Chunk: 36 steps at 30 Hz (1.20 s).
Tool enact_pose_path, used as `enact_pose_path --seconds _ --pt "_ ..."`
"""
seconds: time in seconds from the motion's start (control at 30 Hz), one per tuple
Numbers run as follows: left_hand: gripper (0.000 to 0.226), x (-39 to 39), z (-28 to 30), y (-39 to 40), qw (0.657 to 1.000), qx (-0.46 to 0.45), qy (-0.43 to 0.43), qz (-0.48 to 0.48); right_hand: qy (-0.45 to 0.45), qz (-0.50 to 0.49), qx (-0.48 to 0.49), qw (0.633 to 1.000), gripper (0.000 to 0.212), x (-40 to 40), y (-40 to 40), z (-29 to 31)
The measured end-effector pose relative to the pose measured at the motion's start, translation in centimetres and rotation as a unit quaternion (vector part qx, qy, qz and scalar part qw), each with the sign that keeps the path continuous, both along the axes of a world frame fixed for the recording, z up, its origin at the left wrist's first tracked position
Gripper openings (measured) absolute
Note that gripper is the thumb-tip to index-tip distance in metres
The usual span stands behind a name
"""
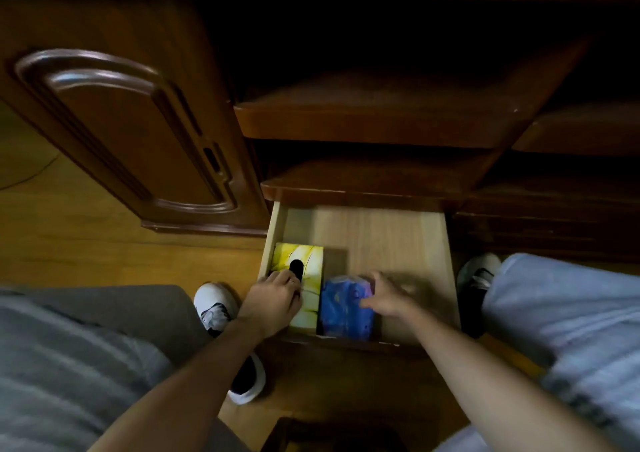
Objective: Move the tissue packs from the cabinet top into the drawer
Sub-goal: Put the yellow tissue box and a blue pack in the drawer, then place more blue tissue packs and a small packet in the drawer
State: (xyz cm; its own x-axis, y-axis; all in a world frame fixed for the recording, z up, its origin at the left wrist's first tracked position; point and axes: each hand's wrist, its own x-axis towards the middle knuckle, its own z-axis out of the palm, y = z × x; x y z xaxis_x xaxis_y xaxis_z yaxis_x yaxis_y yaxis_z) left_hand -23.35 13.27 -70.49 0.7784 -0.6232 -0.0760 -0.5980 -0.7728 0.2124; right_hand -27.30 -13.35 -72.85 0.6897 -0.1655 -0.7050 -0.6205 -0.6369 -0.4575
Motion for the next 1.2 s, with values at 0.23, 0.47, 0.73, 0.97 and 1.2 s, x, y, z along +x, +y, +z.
enact_pose_path --seconds 0.23,0.47,0.73,0.97,1.2 --pt "0.017 6.3 15.9 -5.3 0.964 -0.191 -0.186 0.014 -0.291 -0.009 -0.007 0.957 0.025 4.1 -2.9 15.2" --pt "0.014 12.2 35.5 -8.8 0.871 -0.306 -0.384 -0.014 -0.636 -0.029 -0.100 0.765 0.011 8.9 -5.8 37.2" --pt "0.059 24.9 43.6 -15.2 0.922 -0.277 -0.230 0.141 -0.443 0.065 -0.326 0.832 0.068 21.0 -8.6 43.5" --pt "0.098 38.7 45.9 -20.2 0.931 -0.205 -0.238 0.184 -0.332 0.069 -0.333 0.880 0.078 30.3 -11.5 43.1" --pt "0.095 44.0 43.4 -23.5 0.924 -0.247 -0.172 0.235 -0.443 -0.040 -0.425 0.788 0.075 34.7 -12.9 42.2"
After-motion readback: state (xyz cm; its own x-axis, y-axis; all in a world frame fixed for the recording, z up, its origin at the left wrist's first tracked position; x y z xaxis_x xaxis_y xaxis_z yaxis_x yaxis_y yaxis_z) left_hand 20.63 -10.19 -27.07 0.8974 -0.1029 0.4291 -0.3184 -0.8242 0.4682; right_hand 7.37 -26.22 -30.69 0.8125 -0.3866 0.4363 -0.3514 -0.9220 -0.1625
